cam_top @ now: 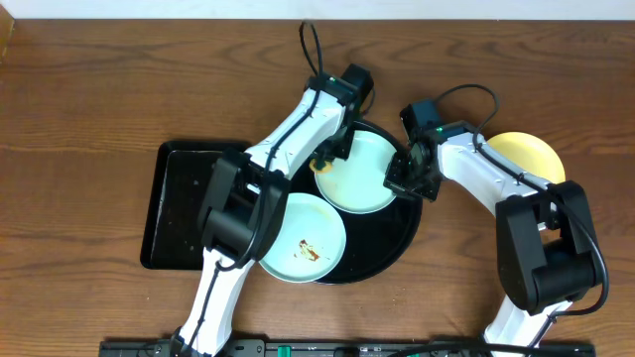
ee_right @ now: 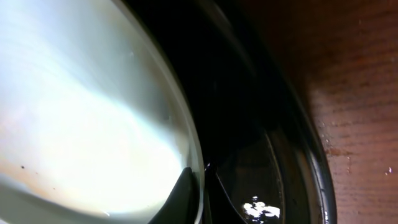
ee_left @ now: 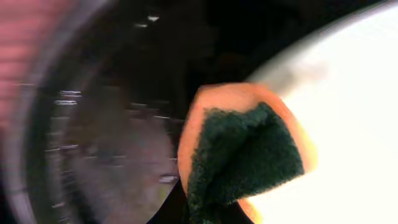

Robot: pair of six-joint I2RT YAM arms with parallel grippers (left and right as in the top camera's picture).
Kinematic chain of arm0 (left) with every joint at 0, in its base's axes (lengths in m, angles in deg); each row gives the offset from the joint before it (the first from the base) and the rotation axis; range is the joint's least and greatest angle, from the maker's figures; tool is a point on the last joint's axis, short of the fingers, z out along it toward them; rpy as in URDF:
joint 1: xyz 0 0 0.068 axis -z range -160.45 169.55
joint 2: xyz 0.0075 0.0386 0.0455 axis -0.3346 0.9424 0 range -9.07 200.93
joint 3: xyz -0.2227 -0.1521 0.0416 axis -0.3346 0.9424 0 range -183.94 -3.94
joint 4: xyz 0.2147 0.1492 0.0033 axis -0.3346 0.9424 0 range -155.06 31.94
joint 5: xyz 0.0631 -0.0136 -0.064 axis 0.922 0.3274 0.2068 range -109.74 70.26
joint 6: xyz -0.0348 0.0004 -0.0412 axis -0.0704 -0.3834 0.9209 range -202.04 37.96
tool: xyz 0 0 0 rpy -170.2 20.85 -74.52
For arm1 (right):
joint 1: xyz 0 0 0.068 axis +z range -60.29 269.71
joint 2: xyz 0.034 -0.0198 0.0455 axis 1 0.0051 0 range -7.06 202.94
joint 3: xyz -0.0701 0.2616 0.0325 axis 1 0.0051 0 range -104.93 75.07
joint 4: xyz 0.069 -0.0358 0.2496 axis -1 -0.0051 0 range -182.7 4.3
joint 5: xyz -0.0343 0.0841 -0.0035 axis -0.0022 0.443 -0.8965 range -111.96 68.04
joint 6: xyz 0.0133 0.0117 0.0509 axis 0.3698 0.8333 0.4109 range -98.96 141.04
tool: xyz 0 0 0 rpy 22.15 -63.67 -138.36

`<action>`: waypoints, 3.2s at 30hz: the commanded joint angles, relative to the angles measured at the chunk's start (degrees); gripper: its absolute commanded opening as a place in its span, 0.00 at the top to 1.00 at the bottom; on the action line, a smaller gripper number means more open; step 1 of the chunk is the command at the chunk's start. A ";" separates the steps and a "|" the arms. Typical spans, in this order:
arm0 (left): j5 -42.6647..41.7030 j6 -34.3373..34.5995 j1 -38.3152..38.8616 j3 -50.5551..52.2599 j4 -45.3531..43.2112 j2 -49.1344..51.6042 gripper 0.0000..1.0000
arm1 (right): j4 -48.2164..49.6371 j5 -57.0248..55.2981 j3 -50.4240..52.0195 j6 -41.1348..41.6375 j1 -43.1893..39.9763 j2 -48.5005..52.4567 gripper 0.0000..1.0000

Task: Clean dirty plates on tray and stack at the side
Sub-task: 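Scrub the upper blue plate with the sponge while right gripper holds rim, then lift the sponge with the left gripper back over the black rectangular tray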

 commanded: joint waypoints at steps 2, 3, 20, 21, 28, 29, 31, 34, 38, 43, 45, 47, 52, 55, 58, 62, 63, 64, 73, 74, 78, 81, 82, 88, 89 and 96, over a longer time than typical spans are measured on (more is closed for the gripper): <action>9.31 0.52 -1.90 -0.94 0.76 -3.04 0.92 | -2.38 -6.27 2.58 -1.79 -0.02 2.51 0.98; 9.31 0.52 -1.90 -0.94 0.76 -3.56 0.92 | -2.38 -6.27 2.58 -1.79 -0.02 2.51 0.98; 6.27 0.74 -1.90 -0.92 2.91 -5.44 0.93 | -2.95 -15.69 -1.29 -10.14 0.28 -13.75 0.98; 6.23 0.74 -1.92 -0.92 2.91 -5.44 0.93 | -3.34 -15.67 -1.84 -10.40 0.42 -15.08 0.98; 6.21 0.72 -2.05 -0.92 2.95 -5.44 0.92 | -6.34 -14.23 -3.58 -10.56 2.36 -19.98 0.99; 6.21 0.72 -2.10 -0.92 3.02 -5.44 0.92 | -7.26 -14.14 -3.43 -9.16 2.56 -19.74 0.89; 6.21 0.70 -2.25 -0.92 3.13 -5.44 0.92 | -8.68 -13.92 -2.86 -6.34 2.67 -18.88 0.76; 6.16 0.70 -2.47 -0.92 3.19 -5.44 0.92 | -9.60 -13.27 -1.95 -3.91 2.67 -16.74 0.61; 6.01 0.50 -2.56 -0.92 3.54 -5.44 0.92 | -9.38 -13.03 -1.53 -2.99 2.69 -13.11 0.45; 6.01 0.50 -2.56 -0.92 3.58 -5.44 0.89 | -7.19 -10.91 -1.53 -2.78 2.75 -7.56 0.50; 6.01 0.50 -2.56 -0.92 3.58 -5.44 0.89 | -5.77 -9.94 -1.53 -2.73 3.04 -5.51 0.50; 6.03 0.48 -2.56 -0.92 3.58 -5.44 0.89 | -4.81 -9.60 -1.53 -1.88 3.34 -3.82 0.48; 6.01 0.48 -2.56 -0.92 3.72 -5.44 0.88 | -3.48 -9.60 -1.53 0.22 3.80 -0.87 0.46; 6.01 0.44 -2.56 -0.92 4.28 -5.44 0.88 | -2.93 -9.38 -1.53 1.03 3.80 0.61 0.40; 5.99 0.07 -2.56 -0.92 4.70 -5.44 0.88 | -1.84 -8.87 -1.53 1.73 3.80 2.56 0.46; 5.86 0.07 -2.56 -0.92 4.90 -5.44 0.88 | -0.50 -8.55 -1.53 2.91 3.78 4.85 0.76; 5.55 0.04 -2.56 -0.92 4.90 -5.44 0.87 | -0.15 -8.55 -1.53 3.13 3.78 5.22 0.91; 4.74 0.04 -2.56 -0.92 4.87 -5.44 0.87 | 0.24 -8.59 -1.53 3.32 3.80 5.35 0.99; 1.88 0.04 -2.56 -0.92 4.98 -5.44 0.85 | 2.38 -12.94 -1.55 2.03 3.85 4.94 0.98; 1.68 0.04 -2.56 -0.92 5.01 -5.44 0.85 | 2.38 -13.29 -1.55 1.31 3.87 4.63 0.98; 1.92 -0.17 -2.69 -0.92 5.05 -5.46 0.92 | 1.90 -14.38 -1.55 0.59 3.85 2.93 0.99; 1.88 -0.15 -3.37 -0.92 5.05 -5.81 0.92 | 1.36 -14.91 -1.55 0.44 3.85 1.51 0.98; 1.79 -0.15 -3.82 -0.92 5.05 -6.19 0.92 | 1.16 -15.08 -1.55 0.35 3.85 1.07 0.98; 1.27 -0.13 -9.55 -0.92 5.49 -10.01 0.92 | 0.33 -15.23 -1.55 0.11 3.74 0.46 0.98; 0.59 -0.22 -10.58 -0.92 5.53 -10.88 0.92 | 0.20 -15.28 -1.55 0.11 3.74 0.46 0.99; -10.78 -3.39 -20.50 -0.92 5.60 -21.84 0.92 | 0.24 -15.21 -1.55 -2.03 3.76 0.33 0.98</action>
